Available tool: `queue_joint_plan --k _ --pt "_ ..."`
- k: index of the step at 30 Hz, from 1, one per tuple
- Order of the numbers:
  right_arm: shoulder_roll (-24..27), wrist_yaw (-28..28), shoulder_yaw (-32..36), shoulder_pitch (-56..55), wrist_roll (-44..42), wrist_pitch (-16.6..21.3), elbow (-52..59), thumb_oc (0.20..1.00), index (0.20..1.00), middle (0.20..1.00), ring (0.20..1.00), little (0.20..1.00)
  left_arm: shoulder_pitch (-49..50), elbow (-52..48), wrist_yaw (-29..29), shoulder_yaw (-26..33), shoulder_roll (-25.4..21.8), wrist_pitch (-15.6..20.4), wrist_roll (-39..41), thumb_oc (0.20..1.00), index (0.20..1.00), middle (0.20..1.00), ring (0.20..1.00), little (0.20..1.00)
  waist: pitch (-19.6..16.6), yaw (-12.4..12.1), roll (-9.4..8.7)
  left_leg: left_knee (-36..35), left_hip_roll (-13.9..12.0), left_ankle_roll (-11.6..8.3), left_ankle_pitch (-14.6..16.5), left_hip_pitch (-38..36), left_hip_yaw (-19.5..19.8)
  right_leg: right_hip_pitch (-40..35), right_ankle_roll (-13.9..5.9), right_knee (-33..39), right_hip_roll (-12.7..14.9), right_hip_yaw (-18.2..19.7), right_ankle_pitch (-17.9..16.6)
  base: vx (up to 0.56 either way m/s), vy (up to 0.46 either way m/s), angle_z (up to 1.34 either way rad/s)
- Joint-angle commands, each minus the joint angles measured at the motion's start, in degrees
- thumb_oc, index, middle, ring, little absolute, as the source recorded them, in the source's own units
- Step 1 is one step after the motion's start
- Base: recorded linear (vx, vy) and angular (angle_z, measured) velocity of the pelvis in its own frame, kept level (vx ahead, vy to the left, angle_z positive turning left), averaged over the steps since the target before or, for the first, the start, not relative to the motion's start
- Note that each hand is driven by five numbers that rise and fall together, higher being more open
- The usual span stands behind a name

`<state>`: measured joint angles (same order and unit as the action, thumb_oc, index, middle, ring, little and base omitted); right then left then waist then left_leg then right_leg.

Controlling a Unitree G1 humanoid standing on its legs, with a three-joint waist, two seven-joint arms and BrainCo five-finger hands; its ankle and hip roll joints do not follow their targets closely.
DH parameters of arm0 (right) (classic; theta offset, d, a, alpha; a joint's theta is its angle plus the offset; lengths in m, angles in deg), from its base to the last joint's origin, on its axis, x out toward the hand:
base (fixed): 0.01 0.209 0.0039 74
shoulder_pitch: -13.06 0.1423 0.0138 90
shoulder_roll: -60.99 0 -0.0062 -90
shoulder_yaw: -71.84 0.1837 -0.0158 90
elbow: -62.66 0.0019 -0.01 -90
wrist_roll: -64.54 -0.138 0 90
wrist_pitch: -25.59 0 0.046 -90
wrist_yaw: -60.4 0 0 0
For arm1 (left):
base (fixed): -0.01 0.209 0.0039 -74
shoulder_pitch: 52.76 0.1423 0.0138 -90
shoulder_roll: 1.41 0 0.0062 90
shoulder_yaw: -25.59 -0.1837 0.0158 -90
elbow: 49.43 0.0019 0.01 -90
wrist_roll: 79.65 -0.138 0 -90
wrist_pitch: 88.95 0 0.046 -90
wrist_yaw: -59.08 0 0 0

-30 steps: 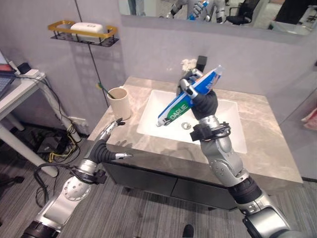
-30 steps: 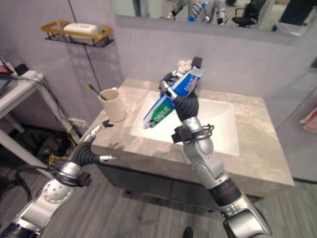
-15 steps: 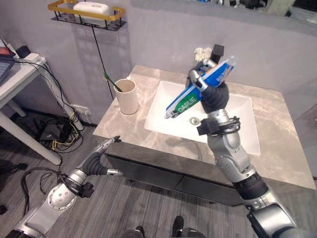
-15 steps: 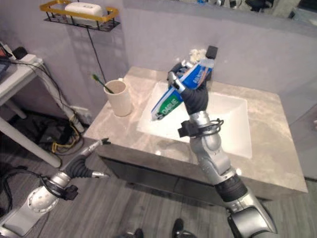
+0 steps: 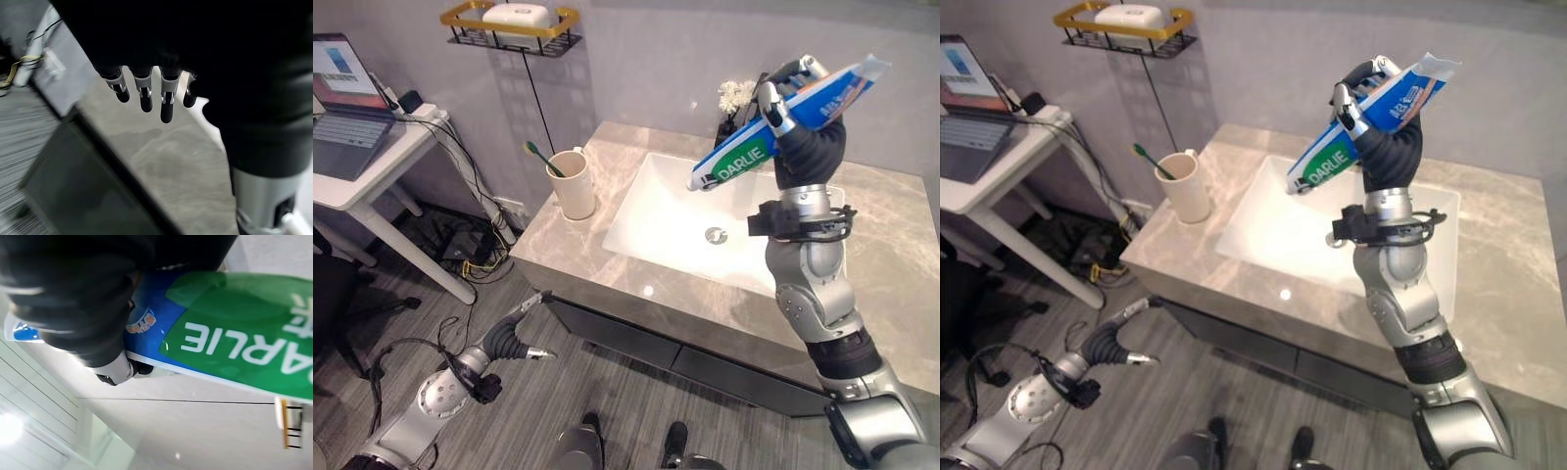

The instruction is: Put brush and paste in cup on sink, flatten towel.

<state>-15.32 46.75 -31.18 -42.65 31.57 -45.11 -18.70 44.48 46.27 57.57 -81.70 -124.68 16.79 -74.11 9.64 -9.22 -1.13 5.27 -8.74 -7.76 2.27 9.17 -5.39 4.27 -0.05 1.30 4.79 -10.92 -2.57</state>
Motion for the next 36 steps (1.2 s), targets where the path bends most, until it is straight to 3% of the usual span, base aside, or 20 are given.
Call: queue_joint_plan --k 1,5,10,14,18,20,22,24,26,27,29,32,36 --pt "2.8 -0.6 -0.1 6.6 2.1 2.3 3.2 0.200 0.200 0.200 0.200 0.200 2.4 -2.7 1.1 2.0 -2.9 1.2 0.5 1.000 1.000 1.000 1.000 1.000 -4.8 -1.6 0.02 -0.3 -2.1 0.57 -8.5 1.1 -0.1 -4.8 -5.01 -3.0 1.6 0.7 4.2 0.18 0.261 -0.16" --pt "2.1 -1.4 -0.2 8.6 4.7 1.5 2.7 0.200 0.200 0.200 0.200 0.200 3.8 -2.3 0.9 3.5 -2.9 0.8 0.7 1.000 1.000 1.000 1.000 1.000 -6.9 -2.4 0.99 -4.1 2.5 2.31 -6.1 -3.1 -1.3 -6.7 -7.21 -1.8 5.2 1.8 2.5 0.21 0.304 -0.31" --pt "2.1 -1.4 -1.5 13.5 5.1 0.6 1.1 0.200 0.200 0.200 0.200 0.200 6.1 -1.6 1.1 7.0 -3.9 0.4 2.8 1.000 1.000 1.000 1.000 1.000 -7.4 -4.0 -0.42 -5.4 6.6 5.12 -4.2 -3.5 -3.2 -5.4 -9.91 -2.2 9.7 3.0 -0.8 0.13 0.281 -0.05" --pt "2.1 -1.1 -3.0 16.2 5.4 -0.2 -0.1 0.200 0.200 0.200 0.200 0.200 11.0 0.2 0.9 10.9 -1.3 -0.4 5.2 1.000 1.000 1.000 1.000 1.000 -7.6 -6.0 -1.44 -6.5 8.4 6.55 -2.8 -4.1 -5.7 -3.4 -11.94 -3.1 12.6 2.2 -7.6 0.08 0.154 -0.05" --pt "3.2 -0.7 -1.9 14.8 6.1 -0.6 0.6 0.200 0.200 0.200 0.200 0.200 13.8 2.1 -1.0 12.5 0.6 -1.8 8.2 1.000 1.000 1.000 1.000 1.000 -6.9 -6.3 -0.81 -7.2 9.1 7.59 -2.8 -4.8 -4.9 -1.7 -11.98 -8.0 12.7 2.0 -10.3 0.07 0.128 -0.14" --pt "3.4 -0.8 -1.6 14.6 6.3 -0.8 0.6 0.200 0.200 0.200 0.200 0.200 14.5 2.5 -1.4 12.9 1.0 -2.2 9.1 1.000 1.000 1.000 1.000 1.000 -6.4 -6.2 -0.40 -7.3 9.1 7.84 -2.8 -5.0 -4.6 -1.1 -11.65 -9.4 12.2 1.9 -9.8 0.04 0.106 0.03" --pt "4.5 -0.1 -0.1 12.2 5.0 -0.3 0.5 0.200 0.200 0.200 0.200 0.200 15.1 1.7 -2.9 13.0 0.8 -2.9 10.0 1.000 1.000 1.000 1.000 1.000 -6.1 -4.2 0.38 -8.3 9.1 8.04 -2.6 -6.1 -3.3 0.8 -9.50 -7.9 5.7 4.6 -2.5 0.06 0.066 0.05" --pt "4.6 0.0 0.2 11.9 4.5 -0.4 0.3 0.200 0.200 0.200 0.200 0.200 15.1 1.5 -3.5 12.9 0.9 -3.1 10.2 1.000 1.000 1.000 1.000 1.000 -6.0 -3.9 0.30 -8.7 9.2 7.91 -3.0 -6.1 -3.0 1.9 -9.01 -6.2 4.3 6.0 -1.7 0.03 0.013 0.17" --pt "4.0 0.0 -1.1 12.5 3.1 -0.5 -0.3 0.200 0.200 0.200 0.200 0.200 14.9 1.2 -3.7 13.1 1.2 -3.9 10.3 1.000 1.000 1.000 1.000 1.000 -5.2 -4.6 -1.16 -8.1 9.4 7.13 -2.7 -6.1 -3.2 1.9 -9.59 -1.9 5.9 2.6 -4.7 0.01 -0.078 0.13" --pt "4.3 0.7 -1.3 11.8 2.5 -0.7 0.1 0.200 0.200 0.200 0.200 0.200 14.2 1.9 -4.0 12.0 1.9 -4.2 11.4 1.000 1.000 1.000 1.000 1.000 -5.1 -3.7 -1.42 -8.0 9.2 7.08 -2.4 -6.2 -2.8 1.0 -9.16 -0.9 4.7 5.0 -4.2 0.00 -0.117 -0.15" --pt "4.4 1.2 -2.0 12.2 2.4 -1.3 -0.7 0.200 0.200 0.200 0.200 0.200 14.5 2.7 -3.7 12.7 3.8 -4.1 12.5 1.000 1.000 1.000 1.000 1.000 -5.3 -3.9 -1.84 -8.3 8.8 6.79 -2.6 -6.1 -3.1 0.5 -9.32 0.8 4.1 5.1 -4.5 0.01 -0.060 0.09" --pt "4.5 1.5 -1.6 10.7 1.2 -2.1 -0.5 0.200 0.200 0.200 0.200 0.200 17.8 2.8 -3.4 14.1 8.4 -6.4 14.5 1.000 1.000 1.000 1.000 1.000 -6.4 -4.5 -2.66 -8.9 8.0 6.33 -3.1 -6.5 -3.6 -0.8 -8.97 2.3 3.7 3.6 -4.7 0.07 -0.057 0.01" --pt "5.5 2.2 -1.7 8.8 2.2 -3.4 -0.1 0.200 0.200 0.200 0.200 0.200 18.8 3.3 -4.1 14.3 9.4 -7.7 16.4 1.000 1.000 1.000 1.000 1.000 -6.9 -4.4 -3.11 -9.6 7.9 6.12 -3.2 -7.3 -3.0 -2.0 -8.77 3.5 3.4 2.8 -4.3 0.07 -0.056 0.04"
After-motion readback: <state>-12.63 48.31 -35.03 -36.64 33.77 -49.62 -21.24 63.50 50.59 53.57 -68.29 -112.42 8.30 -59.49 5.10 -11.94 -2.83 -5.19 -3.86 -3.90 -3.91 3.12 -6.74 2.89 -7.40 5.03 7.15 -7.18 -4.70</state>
